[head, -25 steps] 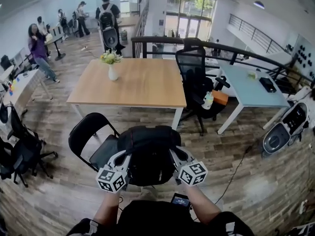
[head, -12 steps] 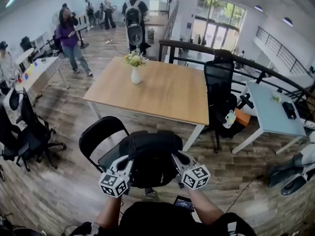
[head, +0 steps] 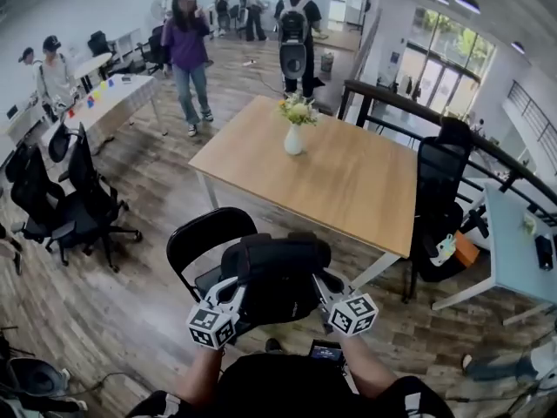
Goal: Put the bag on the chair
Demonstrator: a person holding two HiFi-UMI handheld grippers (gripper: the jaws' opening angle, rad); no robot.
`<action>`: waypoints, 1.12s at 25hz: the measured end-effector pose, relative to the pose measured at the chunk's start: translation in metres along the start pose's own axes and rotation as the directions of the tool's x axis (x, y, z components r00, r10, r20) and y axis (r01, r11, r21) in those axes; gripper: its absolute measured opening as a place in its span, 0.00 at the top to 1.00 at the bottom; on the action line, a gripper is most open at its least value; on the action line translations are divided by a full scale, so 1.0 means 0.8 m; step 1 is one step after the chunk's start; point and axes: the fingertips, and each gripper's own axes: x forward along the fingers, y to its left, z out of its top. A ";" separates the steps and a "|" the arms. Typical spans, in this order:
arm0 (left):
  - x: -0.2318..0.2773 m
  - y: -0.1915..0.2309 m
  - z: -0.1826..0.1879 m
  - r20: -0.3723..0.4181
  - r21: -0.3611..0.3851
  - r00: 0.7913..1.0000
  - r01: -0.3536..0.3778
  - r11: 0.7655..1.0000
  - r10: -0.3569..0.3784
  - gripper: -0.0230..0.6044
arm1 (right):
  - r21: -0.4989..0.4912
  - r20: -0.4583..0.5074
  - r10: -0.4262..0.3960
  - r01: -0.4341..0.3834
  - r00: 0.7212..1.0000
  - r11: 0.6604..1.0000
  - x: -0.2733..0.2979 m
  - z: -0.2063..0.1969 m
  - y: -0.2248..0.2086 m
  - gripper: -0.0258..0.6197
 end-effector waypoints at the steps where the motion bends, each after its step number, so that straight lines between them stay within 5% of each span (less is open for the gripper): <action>1: -0.001 0.007 -0.001 0.003 -0.007 1.000 -0.016 1.000 0.016 0.93 | -0.003 -0.008 0.017 -0.017 1.000 1.000 0.011 -0.001 0.000 0.91; 11: -0.025 0.078 -0.020 -0.004 -0.085 0.976 -0.218 0.972 0.219 0.93 | 0.006 -0.125 0.239 -0.240 0.963 0.971 0.114 -0.030 0.017 0.91; 20: -0.049 0.134 -0.071 -0.028 -0.132 0.903 -0.429 0.894 0.429 0.93 | 0.050 -0.234 0.451 -0.453 0.861 0.890 0.187 -0.089 0.036 0.91; 28: -0.053 0.184 -0.125 -0.083 -0.188 0.851 -0.525 0.830 0.519 0.93 | 0.093 -0.314 0.511 -0.510 0.800 0.855 0.239 -0.147 0.040 0.91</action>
